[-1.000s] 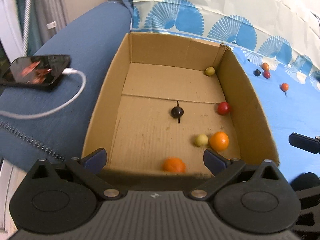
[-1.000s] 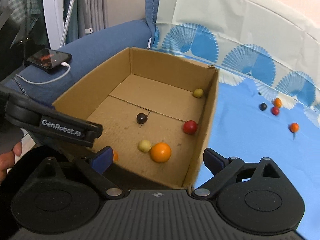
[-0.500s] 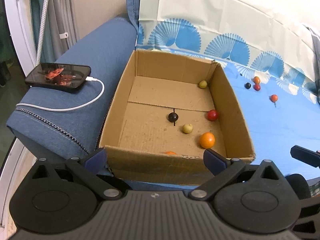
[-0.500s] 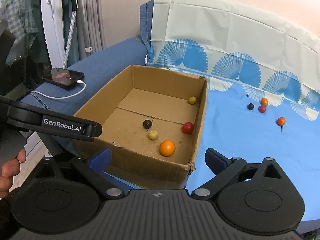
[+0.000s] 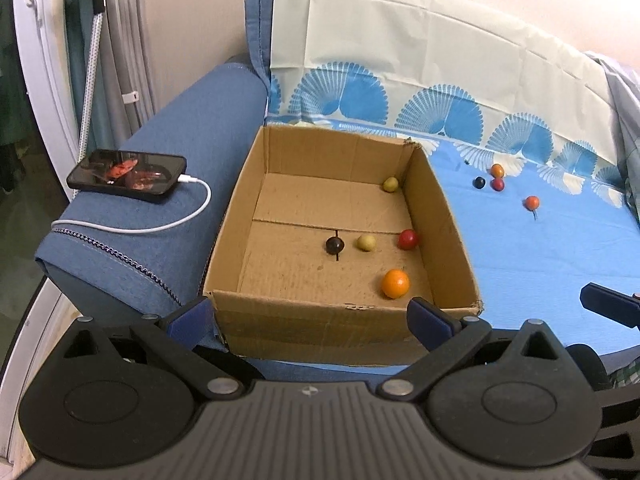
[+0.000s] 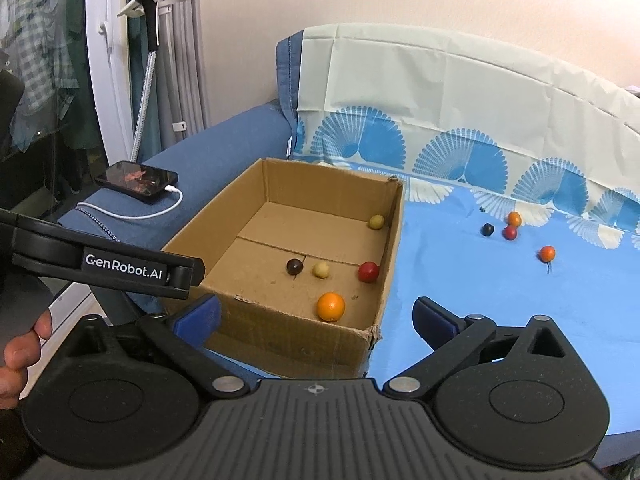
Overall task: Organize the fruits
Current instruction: 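Lift both tools out of the box and hold above it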
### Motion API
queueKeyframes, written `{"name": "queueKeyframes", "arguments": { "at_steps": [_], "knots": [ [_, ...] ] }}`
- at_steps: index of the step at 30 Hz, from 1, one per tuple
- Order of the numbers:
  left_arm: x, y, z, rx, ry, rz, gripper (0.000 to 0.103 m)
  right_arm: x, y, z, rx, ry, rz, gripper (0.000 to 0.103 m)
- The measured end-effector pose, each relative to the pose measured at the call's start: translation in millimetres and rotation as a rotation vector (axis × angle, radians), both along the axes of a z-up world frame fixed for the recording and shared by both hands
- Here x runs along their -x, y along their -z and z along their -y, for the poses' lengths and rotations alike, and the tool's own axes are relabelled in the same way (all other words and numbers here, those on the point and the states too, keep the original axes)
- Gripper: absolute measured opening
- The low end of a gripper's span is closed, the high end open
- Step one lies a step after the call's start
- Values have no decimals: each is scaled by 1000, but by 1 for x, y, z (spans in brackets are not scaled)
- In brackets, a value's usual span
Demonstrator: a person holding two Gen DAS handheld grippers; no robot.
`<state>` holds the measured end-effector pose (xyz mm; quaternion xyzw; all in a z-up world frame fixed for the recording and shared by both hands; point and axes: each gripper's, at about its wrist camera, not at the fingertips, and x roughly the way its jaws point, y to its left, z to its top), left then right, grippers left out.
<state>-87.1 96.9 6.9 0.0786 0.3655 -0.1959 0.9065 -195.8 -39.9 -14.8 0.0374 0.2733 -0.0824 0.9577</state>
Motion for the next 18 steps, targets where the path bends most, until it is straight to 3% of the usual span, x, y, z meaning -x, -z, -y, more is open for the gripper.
{"name": "queueKeyframes", "arguments": {
  "at_steps": [18],
  "knots": [
    [16,-10,1,-4,17,38,103,12,-6,-3,-5,7,29,102]
  ]
}}
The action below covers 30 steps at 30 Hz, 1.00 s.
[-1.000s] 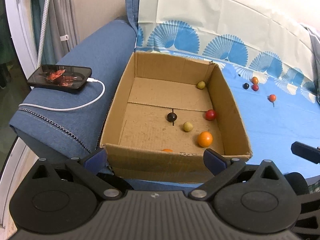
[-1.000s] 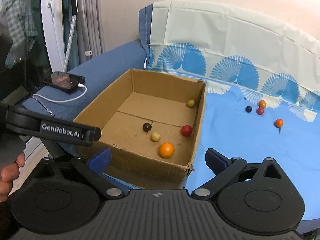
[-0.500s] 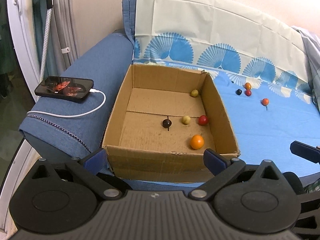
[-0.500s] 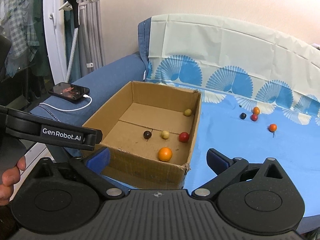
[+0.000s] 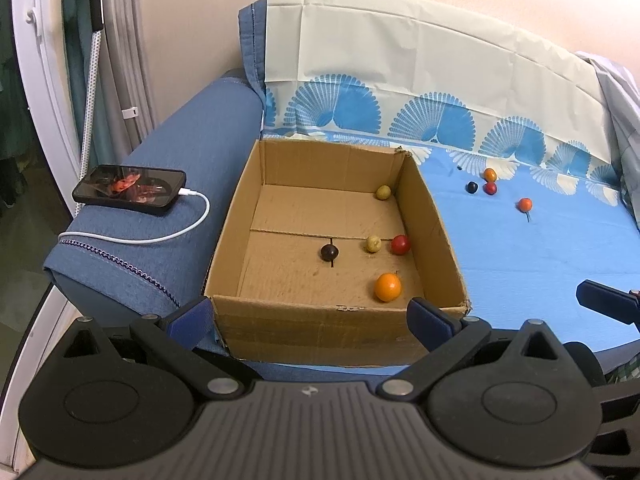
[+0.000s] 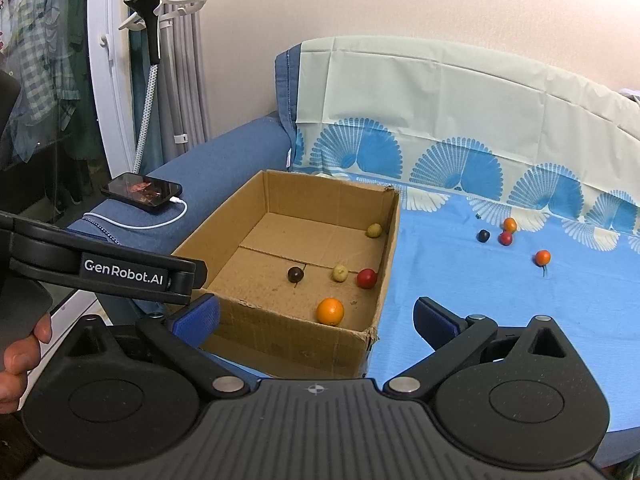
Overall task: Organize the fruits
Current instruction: 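Lift both tools out of the box and hold above it, then move both tools from the box toward the remaining fruits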
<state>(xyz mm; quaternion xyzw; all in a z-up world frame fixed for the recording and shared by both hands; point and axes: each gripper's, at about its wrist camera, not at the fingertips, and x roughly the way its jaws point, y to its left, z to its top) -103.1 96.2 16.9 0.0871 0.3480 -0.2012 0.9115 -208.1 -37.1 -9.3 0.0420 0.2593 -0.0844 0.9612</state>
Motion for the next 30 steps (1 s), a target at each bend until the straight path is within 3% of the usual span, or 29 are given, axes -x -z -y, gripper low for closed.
{"name": "queueKeyframes", "arguments": {
  "at_steps": [19,30],
  "knots": [
    [-5,0,16,-39,18,-2,103,1,6,18,-52,35,8,102],
    [-27,-3,76,-51,84,-32,103,8,14,87,-51,198,27,102]
  ]
}}
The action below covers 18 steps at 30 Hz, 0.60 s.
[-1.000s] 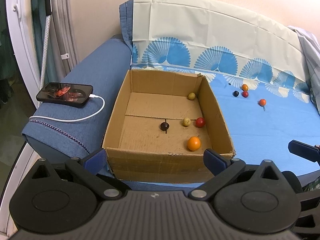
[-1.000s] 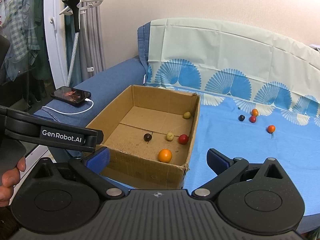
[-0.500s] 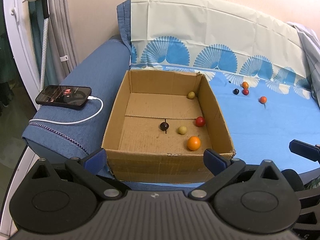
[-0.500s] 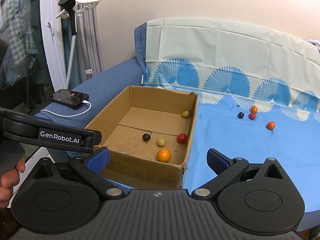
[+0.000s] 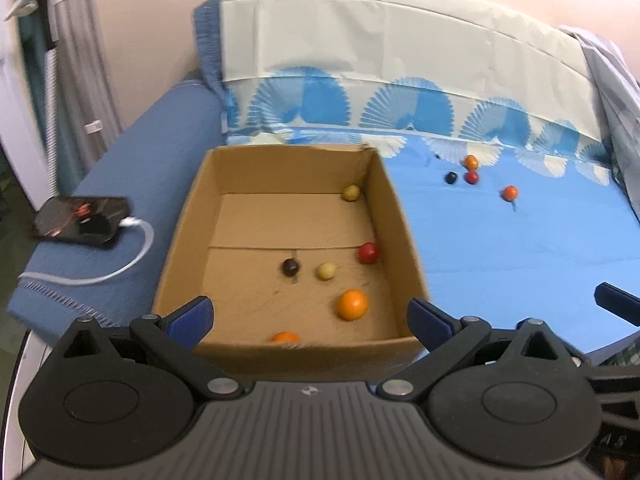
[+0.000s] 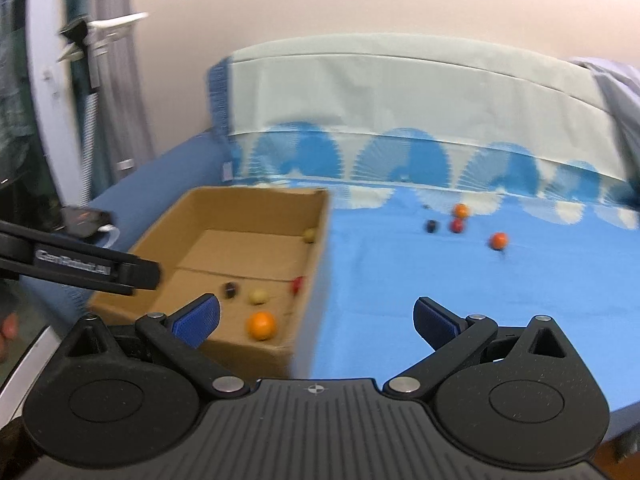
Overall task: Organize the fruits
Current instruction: 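Move both tools from the box toward the remaining fruits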
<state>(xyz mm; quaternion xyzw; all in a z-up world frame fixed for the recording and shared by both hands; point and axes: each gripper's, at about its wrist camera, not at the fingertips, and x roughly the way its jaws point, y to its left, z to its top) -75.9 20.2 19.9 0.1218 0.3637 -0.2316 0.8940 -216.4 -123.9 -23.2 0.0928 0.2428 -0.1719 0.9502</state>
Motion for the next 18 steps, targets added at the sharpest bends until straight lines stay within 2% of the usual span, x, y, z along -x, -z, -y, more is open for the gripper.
{"name": "queueKeyframes", "arguments": {
  "at_steps": [5,10,15,18],
  "knots": [
    [-17,3,55,-6,60,-40,103,9,10,58,-15,142,-2,102],
    [-35,9,125,-17,122,-26,103,8,22,120,-22,254,-3,102],
    [-70,23,214,-24,179,0,103,-15,36,186,-2,329,7,102],
    [-105,42,278,-45,228,-13,103,-44,50,231,9,353,4,102]
  ]
}}
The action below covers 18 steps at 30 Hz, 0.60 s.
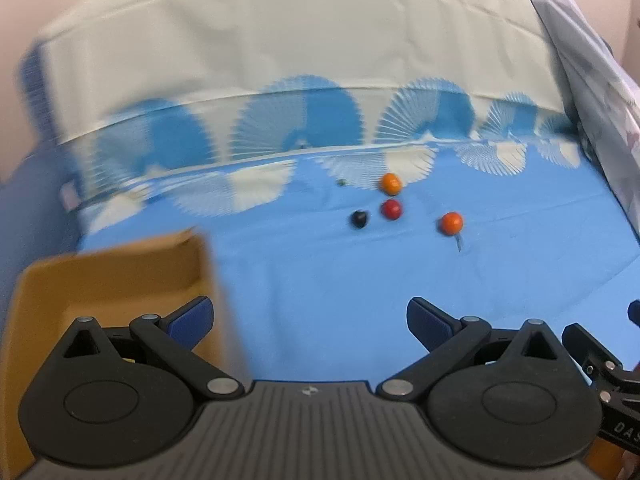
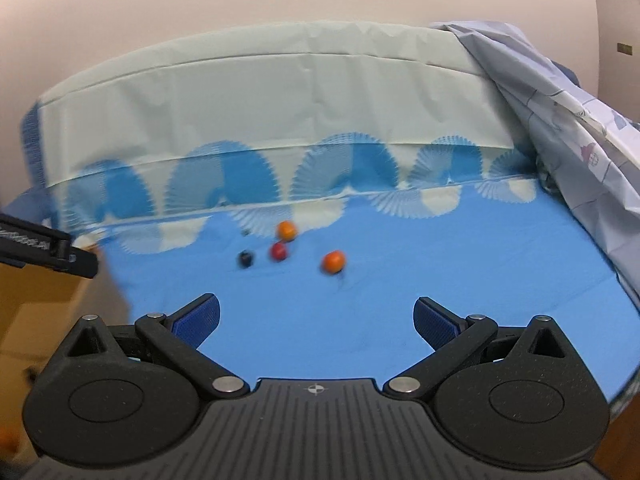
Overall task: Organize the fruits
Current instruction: 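Move both tools from the box toward the remaining fruits, then grasp the dark cherry with the left tool while the right tool grasps a tangerine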
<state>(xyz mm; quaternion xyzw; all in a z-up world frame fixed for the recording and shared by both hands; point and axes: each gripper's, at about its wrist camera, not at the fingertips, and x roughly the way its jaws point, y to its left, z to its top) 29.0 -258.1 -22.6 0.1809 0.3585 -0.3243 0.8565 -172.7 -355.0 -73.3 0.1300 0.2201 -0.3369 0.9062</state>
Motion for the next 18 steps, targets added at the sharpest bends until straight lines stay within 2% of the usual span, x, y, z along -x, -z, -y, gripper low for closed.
{"name": "queueKeyframes", "arguments": {
  "at_steps": [4,9,12,15,18],
  "knots": [
    [-56,43,77,-23,22,-51,103,-52,35,69,-11,42,-36,102],
    [-114,105,141,-66,13,-69,103,-118,84,141,-79,49,-73,102],
    [-142,136,163,-91,6,-107,103,-153,113,165,-77,15,-107,102],
    [-162,156,178,-93,-7,-109,103,-185,135,177,-79,-10,-138,102],
    [-175,170,189,-100,-8,-122,103,-204,151,189,-123,-8,-149,102]
  ]
}}
